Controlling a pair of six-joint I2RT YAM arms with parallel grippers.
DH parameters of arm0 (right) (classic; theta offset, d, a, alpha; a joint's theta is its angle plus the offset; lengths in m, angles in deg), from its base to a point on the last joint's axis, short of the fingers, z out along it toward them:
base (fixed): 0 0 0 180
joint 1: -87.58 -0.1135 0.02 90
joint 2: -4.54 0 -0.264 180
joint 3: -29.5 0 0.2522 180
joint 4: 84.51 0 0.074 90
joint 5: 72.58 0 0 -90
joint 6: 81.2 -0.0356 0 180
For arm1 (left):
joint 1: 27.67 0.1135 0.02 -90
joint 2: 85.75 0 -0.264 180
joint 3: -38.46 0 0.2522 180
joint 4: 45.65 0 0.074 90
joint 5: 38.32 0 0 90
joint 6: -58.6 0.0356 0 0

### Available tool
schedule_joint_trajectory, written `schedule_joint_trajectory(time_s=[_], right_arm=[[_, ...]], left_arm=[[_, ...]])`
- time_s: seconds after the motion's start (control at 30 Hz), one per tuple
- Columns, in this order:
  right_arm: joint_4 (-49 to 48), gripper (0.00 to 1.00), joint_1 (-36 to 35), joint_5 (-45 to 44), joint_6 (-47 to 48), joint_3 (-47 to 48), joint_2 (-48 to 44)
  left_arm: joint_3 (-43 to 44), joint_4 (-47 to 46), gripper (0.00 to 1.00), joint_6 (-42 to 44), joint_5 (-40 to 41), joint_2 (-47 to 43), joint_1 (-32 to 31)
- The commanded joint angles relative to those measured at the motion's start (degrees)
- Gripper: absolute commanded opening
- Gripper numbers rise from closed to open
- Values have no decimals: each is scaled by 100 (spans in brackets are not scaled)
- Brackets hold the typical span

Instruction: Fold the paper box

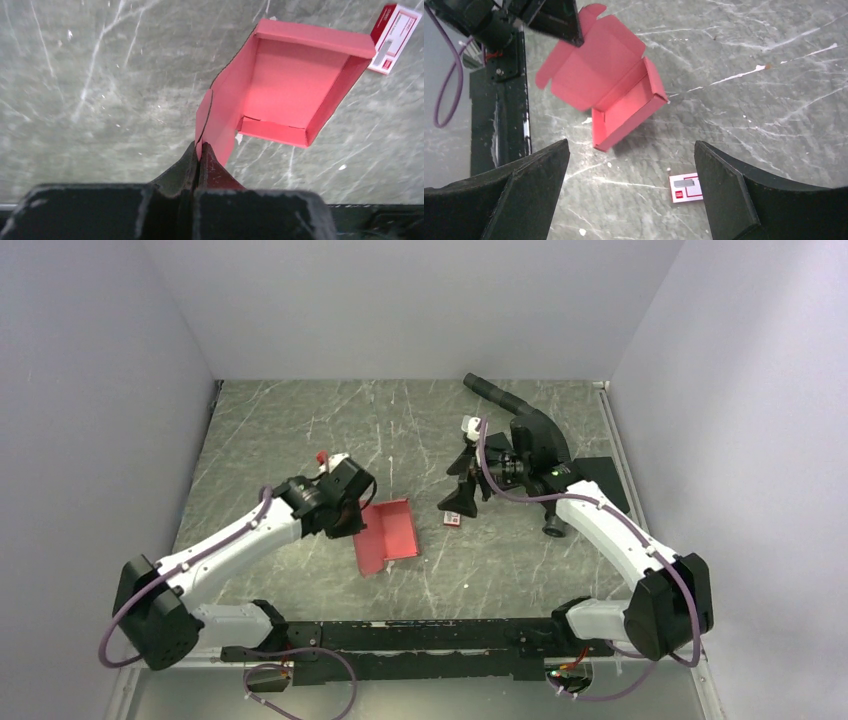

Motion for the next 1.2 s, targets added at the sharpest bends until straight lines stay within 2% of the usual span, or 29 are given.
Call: schedule_joint_trajectory(time_s=[0.0, 0.07, 0.13, 0.3, 0.4, 0.57, 0.97, 1.17], right_arm=[[948, 100, 212, 890, 2085, 92, 134], [1510, 100, 244, 939, 3310, 34, 257], [1431, 100, 267, 695, 3706, -154, 301], [1070, 100, 285, -26, 3987, -400, 386], [1032, 100, 337, -104, 3808, -373, 496], [1260, 100, 561, 239, 3449, -133, 808], [1189, 100, 734, 438, 3058, -93, 972], [1149, 100, 750, 472, 2952, -84, 1036]], left_arm=[[826, 626, 0, 2439, -509, 482, 187], [1172, 804, 0, 2983, -717, 821, 245], [1478, 967, 0, 3530, -925, 1221, 305], [2026, 1155, 0, 4424, -1414, 2292, 330], [2325, 1177, 0, 4685, -1517, 2838, 337], [2987, 1245, 2, 4747, -1512, 3421, 357], [4287, 2357, 4, 5224, -184, 3797, 288], [4627, 2793, 5, 6032, 833, 4390, -236]])
